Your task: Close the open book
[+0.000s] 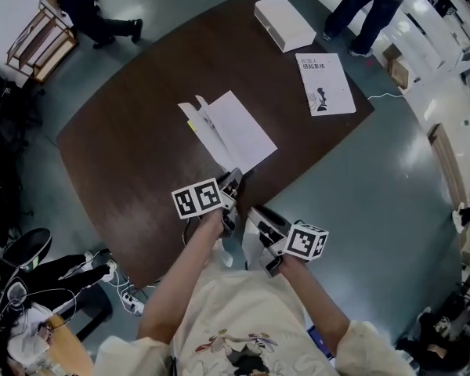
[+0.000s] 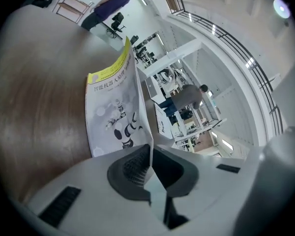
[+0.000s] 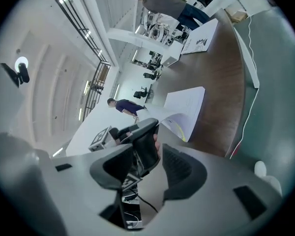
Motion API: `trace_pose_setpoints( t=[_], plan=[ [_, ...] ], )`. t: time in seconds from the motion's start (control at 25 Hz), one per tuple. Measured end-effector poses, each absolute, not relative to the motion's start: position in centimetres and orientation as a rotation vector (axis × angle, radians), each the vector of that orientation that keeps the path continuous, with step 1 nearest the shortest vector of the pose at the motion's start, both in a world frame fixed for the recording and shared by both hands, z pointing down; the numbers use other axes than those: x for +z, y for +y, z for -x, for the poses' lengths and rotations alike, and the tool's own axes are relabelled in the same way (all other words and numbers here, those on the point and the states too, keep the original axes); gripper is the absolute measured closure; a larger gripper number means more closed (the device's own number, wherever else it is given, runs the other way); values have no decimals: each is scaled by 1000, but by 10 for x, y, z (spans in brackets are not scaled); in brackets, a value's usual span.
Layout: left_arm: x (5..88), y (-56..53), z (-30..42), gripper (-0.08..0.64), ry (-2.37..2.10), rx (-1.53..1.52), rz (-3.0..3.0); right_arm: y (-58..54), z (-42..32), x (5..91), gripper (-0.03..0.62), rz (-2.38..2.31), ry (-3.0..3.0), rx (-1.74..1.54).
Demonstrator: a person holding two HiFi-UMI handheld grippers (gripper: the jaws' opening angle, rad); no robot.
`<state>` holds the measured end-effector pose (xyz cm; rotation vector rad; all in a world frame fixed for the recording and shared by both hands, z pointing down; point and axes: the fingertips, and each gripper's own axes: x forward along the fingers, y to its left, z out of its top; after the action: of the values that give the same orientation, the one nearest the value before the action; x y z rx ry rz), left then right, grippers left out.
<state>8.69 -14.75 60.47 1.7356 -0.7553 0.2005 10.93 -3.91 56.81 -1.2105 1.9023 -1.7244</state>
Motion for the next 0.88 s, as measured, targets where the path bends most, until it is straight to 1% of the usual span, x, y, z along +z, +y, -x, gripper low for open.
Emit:
trace_pose_setpoints(
  t=[0.16,0.44,0.56,0.68,0.76,0.88],
  plan=[
    [613,-157,-110,546,-746,276,-1751,-31,-120,563,407,1225,1838,-1702],
    [636,-170,-140,537,-727,357,-1768,-21,-161,561,410,1362,1845,-1637],
    [638,-174,-151,505,-703,378,-1816,-20,-172,556,410,1407,1884,-1600],
    [635,-174,-161,441,-649,359,-1849,-17,-177,554,410,1429,1893,-1585],
    [634,-173,-167,410,-609,355,-1867,-16,-177,553,410,1429,1889,-1584],
    [631,-167,-174,399,-532,352,-1889,-16,-176,552,410,1426,1895,-1583]
  ],
)
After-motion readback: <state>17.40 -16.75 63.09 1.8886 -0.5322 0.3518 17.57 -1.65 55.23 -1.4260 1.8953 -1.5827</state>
